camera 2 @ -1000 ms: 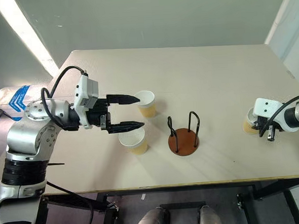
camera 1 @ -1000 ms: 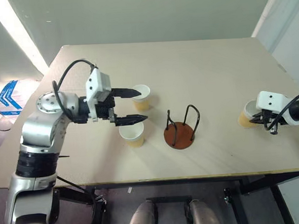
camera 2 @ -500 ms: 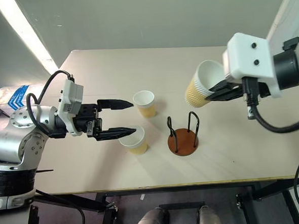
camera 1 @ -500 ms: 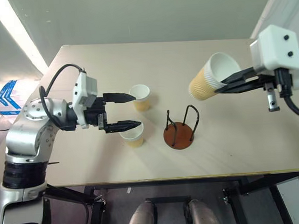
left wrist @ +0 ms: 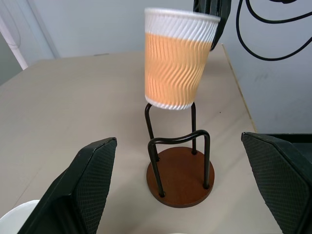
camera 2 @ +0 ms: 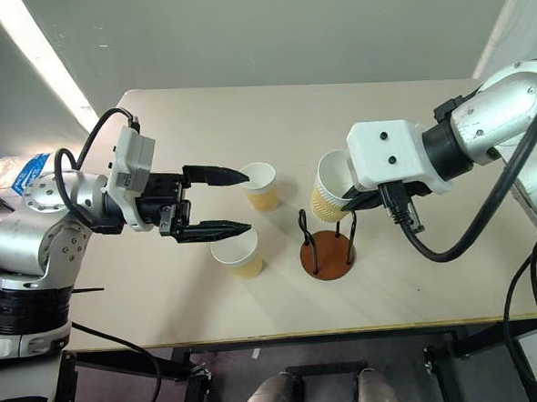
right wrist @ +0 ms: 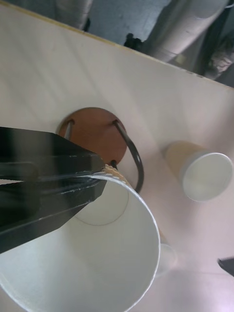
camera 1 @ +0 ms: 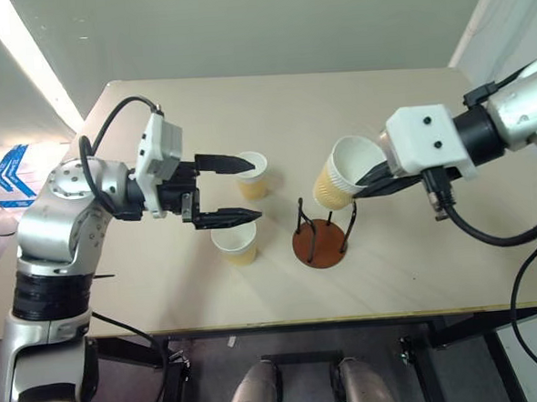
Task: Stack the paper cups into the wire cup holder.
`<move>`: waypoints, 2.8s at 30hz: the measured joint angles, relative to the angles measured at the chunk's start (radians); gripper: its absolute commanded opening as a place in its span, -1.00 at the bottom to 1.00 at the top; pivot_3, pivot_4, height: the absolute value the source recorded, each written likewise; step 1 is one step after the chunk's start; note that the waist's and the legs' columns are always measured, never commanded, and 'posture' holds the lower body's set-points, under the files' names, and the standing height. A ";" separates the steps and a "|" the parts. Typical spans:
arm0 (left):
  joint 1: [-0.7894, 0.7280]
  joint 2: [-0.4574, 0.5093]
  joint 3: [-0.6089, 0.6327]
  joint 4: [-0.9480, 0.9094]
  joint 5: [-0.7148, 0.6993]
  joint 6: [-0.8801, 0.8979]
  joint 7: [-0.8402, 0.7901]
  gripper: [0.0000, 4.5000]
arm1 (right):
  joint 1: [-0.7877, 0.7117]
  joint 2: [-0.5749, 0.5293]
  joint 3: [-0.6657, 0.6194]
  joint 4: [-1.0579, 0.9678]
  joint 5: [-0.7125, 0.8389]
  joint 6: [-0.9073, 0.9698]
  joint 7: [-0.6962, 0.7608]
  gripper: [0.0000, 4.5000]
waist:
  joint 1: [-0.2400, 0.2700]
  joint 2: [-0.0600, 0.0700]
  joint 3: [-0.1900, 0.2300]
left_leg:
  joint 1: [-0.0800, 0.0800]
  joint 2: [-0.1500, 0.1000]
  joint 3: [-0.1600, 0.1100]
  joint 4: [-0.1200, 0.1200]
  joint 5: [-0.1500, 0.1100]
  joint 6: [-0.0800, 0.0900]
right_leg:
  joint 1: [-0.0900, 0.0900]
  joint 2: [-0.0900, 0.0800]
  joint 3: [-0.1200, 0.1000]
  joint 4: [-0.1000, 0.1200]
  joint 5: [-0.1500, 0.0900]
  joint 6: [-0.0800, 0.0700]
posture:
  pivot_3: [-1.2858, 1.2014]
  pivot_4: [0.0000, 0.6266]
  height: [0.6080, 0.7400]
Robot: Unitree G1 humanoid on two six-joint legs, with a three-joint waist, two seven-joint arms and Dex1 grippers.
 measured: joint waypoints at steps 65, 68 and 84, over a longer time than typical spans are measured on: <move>0.174 0.304 -0.234 -0.250 0.459 -0.165 0.059 1.00 | 0.222 -0.007 -0.419 -0.052 0.431 0.478 -0.340 0.34 | -0.002 0.001 0.001 | 0.000 0.000 -0.001 -0.004 -0.004 -0.006 | -0.003 0.001 0.001 0.001 -0.002 -0.004 | 0.03 -0.52 1.00; 0.163 0.288 -0.255 -0.247 0.467 -0.162 0.048 1.00 | 0.225 -0.014 -0.424 -0.054 0.446 0.479 -0.355 0.34 | -0.002 0.001 0.001 | 0.000 0.000 -0.001 -0.004 -0.003 -0.005 | -0.003 0.001 0.001 0.001 -0.002 -0.004 | 0.03 -0.52 1.00; 0.044 0.164 -0.366 -0.122 0.535 -0.232 -0.052 -0.04 | 0.234 -0.014 -0.425 -0.067 0.505 0.476 -0.415 0.36 | -0.001 0.001 0.001 | 0.000 0.000 0.000 -0.001 -0.003 -0.002 | -0.002 0.001 0.001 0.001 -0.001 -0.003 | 0.03 -0.52 1.00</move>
